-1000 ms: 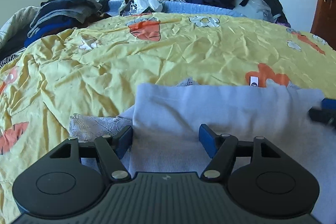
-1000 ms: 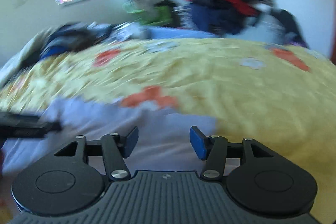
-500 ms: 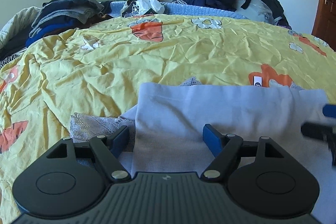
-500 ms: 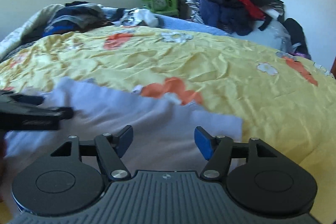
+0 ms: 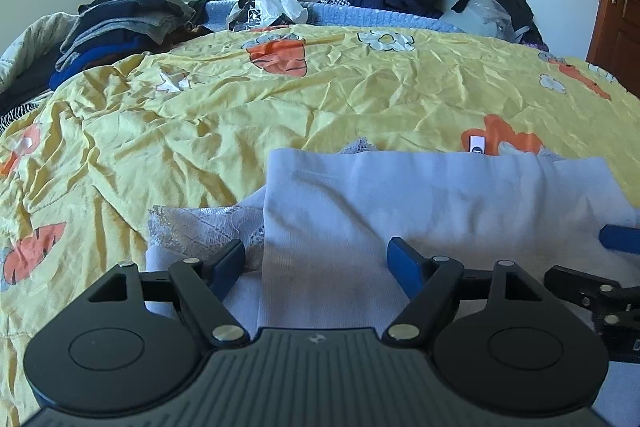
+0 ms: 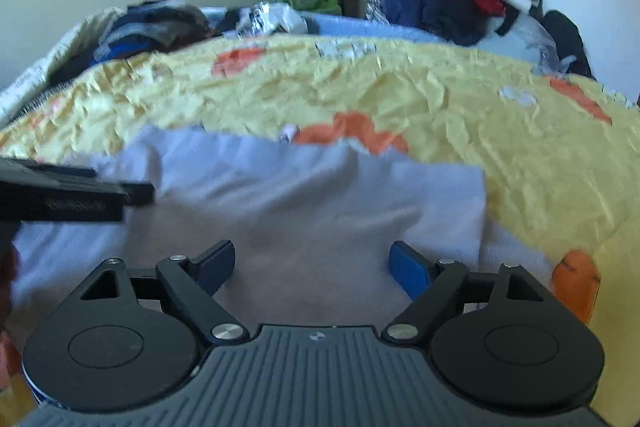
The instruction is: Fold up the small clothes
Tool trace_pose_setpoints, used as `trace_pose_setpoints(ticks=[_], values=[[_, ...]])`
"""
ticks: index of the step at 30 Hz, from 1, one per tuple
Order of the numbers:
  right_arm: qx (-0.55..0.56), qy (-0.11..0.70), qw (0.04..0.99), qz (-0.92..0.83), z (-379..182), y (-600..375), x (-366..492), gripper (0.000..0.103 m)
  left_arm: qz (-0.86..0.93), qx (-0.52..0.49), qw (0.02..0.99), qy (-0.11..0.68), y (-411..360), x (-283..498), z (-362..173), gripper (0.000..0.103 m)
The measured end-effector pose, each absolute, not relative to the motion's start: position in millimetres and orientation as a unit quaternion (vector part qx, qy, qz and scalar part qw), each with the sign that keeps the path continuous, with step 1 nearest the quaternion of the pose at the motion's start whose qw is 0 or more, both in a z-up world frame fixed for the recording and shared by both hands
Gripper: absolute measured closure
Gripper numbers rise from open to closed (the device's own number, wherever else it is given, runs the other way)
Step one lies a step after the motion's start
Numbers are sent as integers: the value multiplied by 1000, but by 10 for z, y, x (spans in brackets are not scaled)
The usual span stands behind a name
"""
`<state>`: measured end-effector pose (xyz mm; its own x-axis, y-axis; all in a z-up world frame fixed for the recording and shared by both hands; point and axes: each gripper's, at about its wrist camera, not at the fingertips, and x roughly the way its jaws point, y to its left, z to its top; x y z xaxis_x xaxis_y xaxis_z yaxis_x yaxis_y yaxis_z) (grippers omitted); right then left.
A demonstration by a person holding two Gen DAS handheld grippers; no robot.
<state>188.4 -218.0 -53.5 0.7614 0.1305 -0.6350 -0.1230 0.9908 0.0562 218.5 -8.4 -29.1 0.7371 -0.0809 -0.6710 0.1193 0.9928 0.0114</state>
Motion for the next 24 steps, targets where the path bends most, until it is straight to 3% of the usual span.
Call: trace_pose_setpoints(ticks=[12,24], values=[[14,302,950,76,-285,-1994,1422,16,-60,25,934,353,32,2013,-201,25],[-67,273,956,89,-201,-1466,928,14,-51,21,937,345,426,1819,-26,24]])
